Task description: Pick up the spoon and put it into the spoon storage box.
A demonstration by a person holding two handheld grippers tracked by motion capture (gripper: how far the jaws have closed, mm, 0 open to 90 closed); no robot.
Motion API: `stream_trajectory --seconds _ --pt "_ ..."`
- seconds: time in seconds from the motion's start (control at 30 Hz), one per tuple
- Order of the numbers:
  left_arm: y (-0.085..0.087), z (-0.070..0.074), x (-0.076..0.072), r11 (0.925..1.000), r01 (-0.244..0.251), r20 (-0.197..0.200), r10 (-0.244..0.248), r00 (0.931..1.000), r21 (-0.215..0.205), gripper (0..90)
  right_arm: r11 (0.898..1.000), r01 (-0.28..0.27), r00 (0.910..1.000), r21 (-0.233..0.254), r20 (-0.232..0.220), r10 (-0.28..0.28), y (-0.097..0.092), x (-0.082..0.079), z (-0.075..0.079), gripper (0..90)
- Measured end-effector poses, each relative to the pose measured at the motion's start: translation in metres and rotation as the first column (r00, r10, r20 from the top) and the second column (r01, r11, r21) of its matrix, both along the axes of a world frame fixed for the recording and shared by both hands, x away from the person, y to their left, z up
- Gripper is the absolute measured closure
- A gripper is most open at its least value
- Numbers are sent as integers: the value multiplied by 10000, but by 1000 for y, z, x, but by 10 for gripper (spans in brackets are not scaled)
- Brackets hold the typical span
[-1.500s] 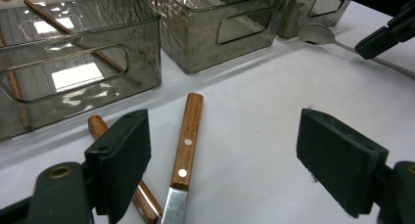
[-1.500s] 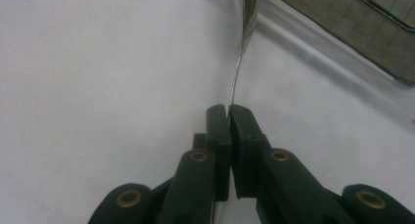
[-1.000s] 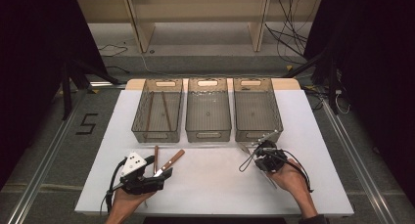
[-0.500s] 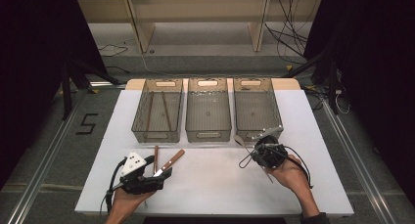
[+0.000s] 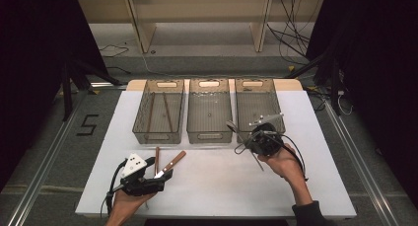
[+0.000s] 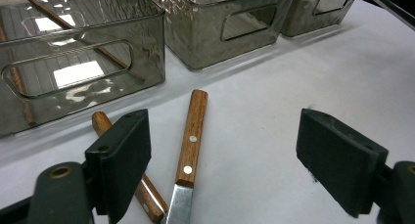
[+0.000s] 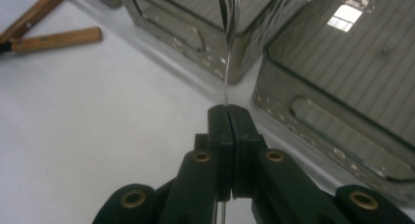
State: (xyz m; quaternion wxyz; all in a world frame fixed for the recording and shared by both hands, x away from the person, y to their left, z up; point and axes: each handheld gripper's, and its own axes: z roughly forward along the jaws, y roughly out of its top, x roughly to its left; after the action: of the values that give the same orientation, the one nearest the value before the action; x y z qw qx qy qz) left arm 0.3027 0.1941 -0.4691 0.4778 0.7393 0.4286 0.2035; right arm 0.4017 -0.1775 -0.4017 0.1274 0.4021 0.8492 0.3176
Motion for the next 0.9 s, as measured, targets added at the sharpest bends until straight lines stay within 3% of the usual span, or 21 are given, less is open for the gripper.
stream_trajectory --seconds 0.37,0.9 --pt "0 0 0 10000 -17 2 17 10000 -22 201 9981 -52 9996 619 276 35 26 27 18 900" --pt "1 0 0 10000 -12 0 12 10000 -46 202 9956 170 9995 918 231 -192 63 76 34 900"
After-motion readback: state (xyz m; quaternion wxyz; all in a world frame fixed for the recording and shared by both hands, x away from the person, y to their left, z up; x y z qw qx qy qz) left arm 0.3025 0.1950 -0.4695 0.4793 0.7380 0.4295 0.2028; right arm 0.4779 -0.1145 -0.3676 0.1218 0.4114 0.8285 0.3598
